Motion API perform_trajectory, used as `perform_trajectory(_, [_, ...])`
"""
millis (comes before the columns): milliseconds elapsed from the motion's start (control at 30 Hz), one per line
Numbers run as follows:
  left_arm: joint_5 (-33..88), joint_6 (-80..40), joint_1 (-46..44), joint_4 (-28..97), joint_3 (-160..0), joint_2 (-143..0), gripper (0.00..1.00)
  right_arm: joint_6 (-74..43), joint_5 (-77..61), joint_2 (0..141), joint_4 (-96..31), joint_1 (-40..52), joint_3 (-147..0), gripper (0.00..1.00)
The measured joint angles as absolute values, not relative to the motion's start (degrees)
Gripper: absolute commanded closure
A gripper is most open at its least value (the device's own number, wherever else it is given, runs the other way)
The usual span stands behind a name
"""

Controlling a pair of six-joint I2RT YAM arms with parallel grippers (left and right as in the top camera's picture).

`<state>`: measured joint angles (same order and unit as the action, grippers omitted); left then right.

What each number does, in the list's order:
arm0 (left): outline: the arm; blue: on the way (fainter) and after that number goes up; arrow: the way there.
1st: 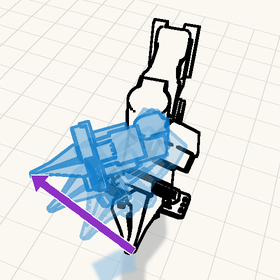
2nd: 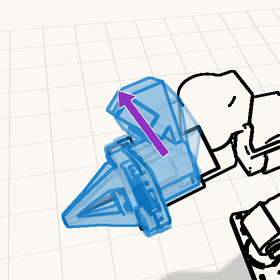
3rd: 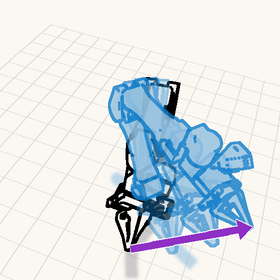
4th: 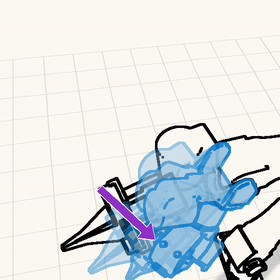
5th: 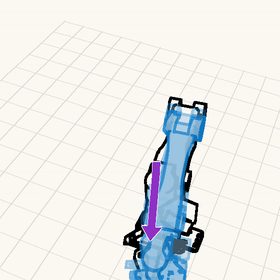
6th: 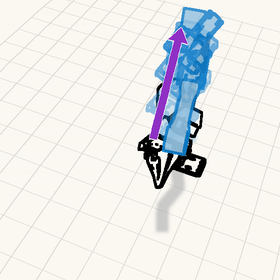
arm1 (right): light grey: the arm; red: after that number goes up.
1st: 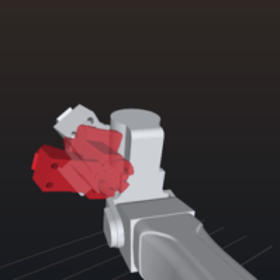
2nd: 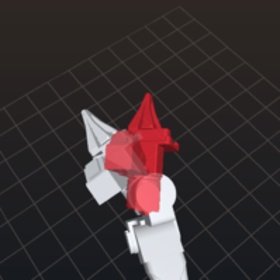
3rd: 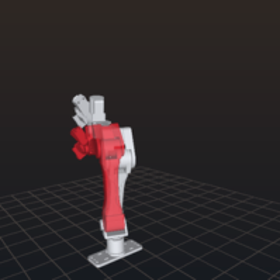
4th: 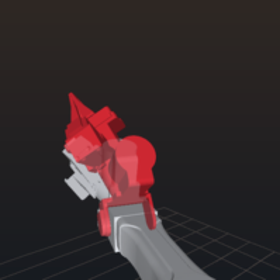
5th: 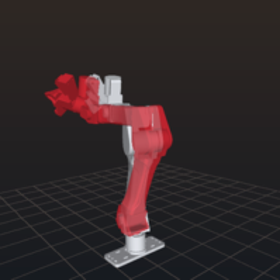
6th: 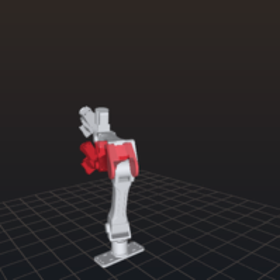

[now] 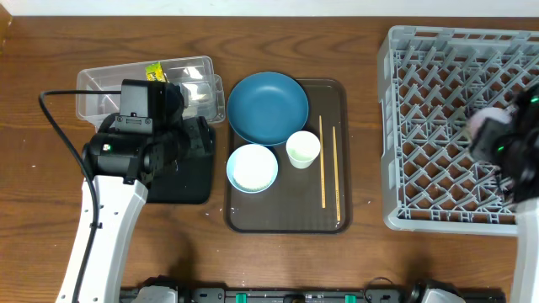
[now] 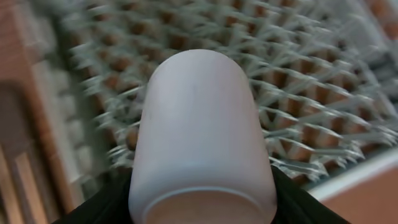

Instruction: Sort waste into correct bins and load items into the dishwasher rack

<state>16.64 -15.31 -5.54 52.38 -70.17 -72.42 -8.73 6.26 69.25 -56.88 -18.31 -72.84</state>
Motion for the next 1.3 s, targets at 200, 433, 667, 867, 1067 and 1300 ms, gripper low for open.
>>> perform_trajectory(200, [16.3, -15.2, -5.5, 52.7, -70.2, -72.4, 0.45, -10.7, 8.1, 75.8, -56.5, -29.7, -76.1, 0.99])
perform_trajectory(433, [16.3, -15.2, -5.5, 52.9, -70.2, -72.4, 0.44, -13.0, 9.0, 82.7, -55.7, -38.5, -76.2, 0.99])
perform_trajectory(667, [16.3, -15.2, -5.5, 53.3, -70.2, -72.4, 0.45, -15.0, 8.9, 89.1, -54.8, -41.9, -76.2, 0.9])
perform_trajectory(867, [16.3, -15.2, -5.5, 53.6, -70.2, -72.4, 0.45, -16.4, 8.3, 93.2, -53.9, -43.4, -76.2, 0.46])
perform_trajectory(1067, [16.3, -15.2, -5.5, 53.6, -70.2, -72.4, 0.44, -17.6, 5.0, 95.0, -53.0, -43.5, -76.2, 0.01])
perform_trajectory(1300, [16.3, -15.0, -5.5, 52.8, -70.2, -72.4, 0.36, -17.4, -0.1, 93.2, -53.1, -43.5, -76.2, 0.01])
